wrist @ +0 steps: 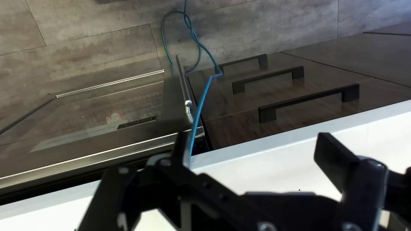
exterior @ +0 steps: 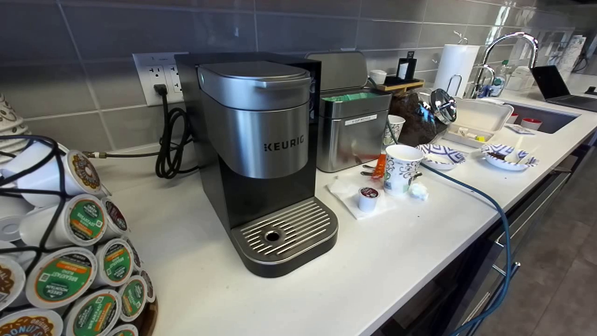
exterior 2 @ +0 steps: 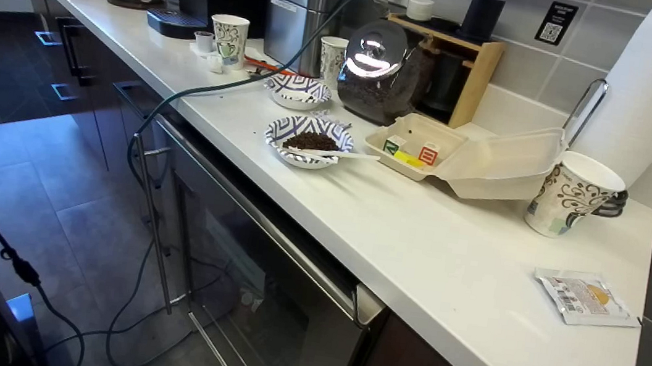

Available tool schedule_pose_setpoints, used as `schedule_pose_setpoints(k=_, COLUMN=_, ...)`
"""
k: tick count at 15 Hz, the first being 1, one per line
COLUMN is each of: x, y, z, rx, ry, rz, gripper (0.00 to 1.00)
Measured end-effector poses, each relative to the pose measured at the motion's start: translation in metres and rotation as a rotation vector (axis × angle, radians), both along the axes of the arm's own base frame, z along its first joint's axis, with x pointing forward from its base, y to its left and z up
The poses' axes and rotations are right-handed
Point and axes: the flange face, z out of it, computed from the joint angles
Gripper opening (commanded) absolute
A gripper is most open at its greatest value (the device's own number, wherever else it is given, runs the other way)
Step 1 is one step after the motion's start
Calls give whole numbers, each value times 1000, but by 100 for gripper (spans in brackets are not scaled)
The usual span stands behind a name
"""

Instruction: Put a half a spoon of the small brown objects into the empty paper plate

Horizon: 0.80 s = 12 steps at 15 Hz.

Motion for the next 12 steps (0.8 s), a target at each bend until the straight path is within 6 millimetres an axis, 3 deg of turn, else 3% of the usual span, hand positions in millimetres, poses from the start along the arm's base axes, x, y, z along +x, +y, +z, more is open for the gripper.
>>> schedule_pose_setpoints(k=4, x=2, y=-1, z=4, rx=1, ry=-8, rz=-7, gripper=100)
schedule_pose_setpoints(k=6, x=8, y=-20, z=11, rx=32, ry=-18, rz=-60, gripper=100)
schedule_pose_setpoints(k=7, x=12, y=-40, z=13, rx=63, ry=-24, rz=-98, gripper=100)
schedule_pose_setpoints(k=12, x=16, y=-181, z=7, rx=271, ry=-88, rz=-255, gripper=100)
